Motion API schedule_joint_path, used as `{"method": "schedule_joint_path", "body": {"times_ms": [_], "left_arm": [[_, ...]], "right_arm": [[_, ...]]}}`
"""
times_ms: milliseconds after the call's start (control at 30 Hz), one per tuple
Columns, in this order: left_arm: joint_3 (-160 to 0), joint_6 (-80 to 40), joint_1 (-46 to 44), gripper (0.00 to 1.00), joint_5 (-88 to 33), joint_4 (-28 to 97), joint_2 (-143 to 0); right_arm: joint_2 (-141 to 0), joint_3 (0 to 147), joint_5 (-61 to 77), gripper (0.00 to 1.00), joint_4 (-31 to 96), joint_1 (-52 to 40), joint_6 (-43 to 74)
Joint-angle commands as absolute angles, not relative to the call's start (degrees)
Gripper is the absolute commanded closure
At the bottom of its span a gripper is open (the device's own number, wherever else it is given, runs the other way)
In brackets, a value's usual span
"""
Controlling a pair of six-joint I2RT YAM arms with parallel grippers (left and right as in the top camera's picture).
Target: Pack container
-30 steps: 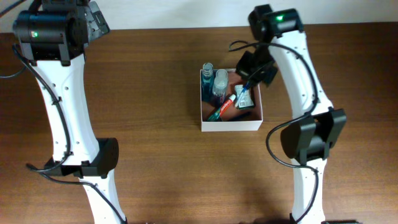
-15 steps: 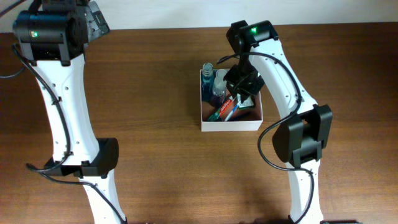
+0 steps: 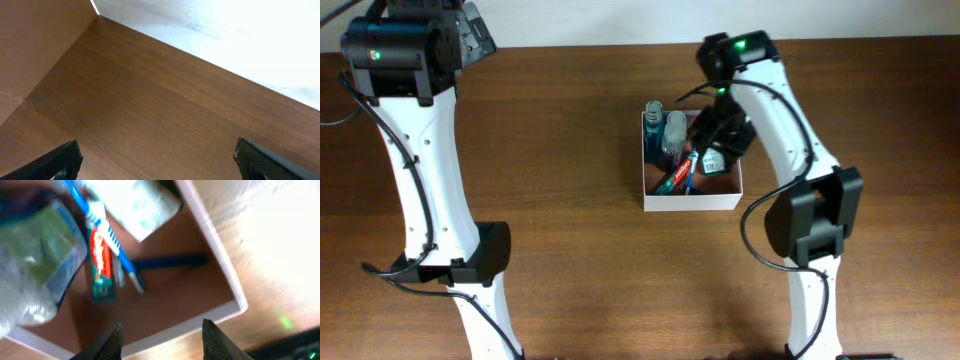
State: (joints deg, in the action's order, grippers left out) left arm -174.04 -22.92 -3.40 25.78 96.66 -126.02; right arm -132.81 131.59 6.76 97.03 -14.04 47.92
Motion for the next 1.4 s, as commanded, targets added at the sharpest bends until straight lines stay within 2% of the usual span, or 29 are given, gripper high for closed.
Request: {"method": "schedule_joint_path", "body": {"times_ms": [0, 233, 367, 567, 667, 967, 1100, 1367], "left_arm": [[-173.8, -22.2, -3.2, 0.01, 26.6, 96.7, -126.1], [-173.8, -22.2, -3.2, 0.01, 26.6, 96.7, -126.1], [-173.8, -22.2, -3.2, 0.01, 26.6, 96.7, -126.1], [-173.8, -22.2, -3.2, 0.01, 26.6, 96.7, -126.1], [-173.8, -22.2, -3.2, 0.01, 26.6, 96.7, -126.1], [-173.8, -22.2, -3.2, 0.01, 26.6, 96.7, -126.1], [-173.8, -22.2, -3.2, 0.01, 26.6, 96.7, -126.1], [-173.8, -22.2, -3.2, 0.01, 26.6, 96.7, -126.1]], "right_arm": [[-129.5, 131.3, 8.7, 0.53, 97.4, -9.6, 39.5], [-121.8, 131.3, 12.5, 0.47, 97.4, -6.4, 26.7], [-115.3, 130.8, 12.3, 0.34, 97.4, -6.5, 21.1], [-103.4, 124.1, 5.7, 0.28, 97.4, -6.4, 19.2], [-95.8, 117.2, 5.1, 0.19, 97.4, -6.5, 16.1], [-83.0, 95.3, 5.1, 0.14, 97.1, -6.5, 17.5], [-80.1, 86.0, 5.3, 0.14, 92.5, -6.5, 23.0], [-80.0, 78.9, 8.6, 0.09, 91.5, -6.5, 26.7]]}}
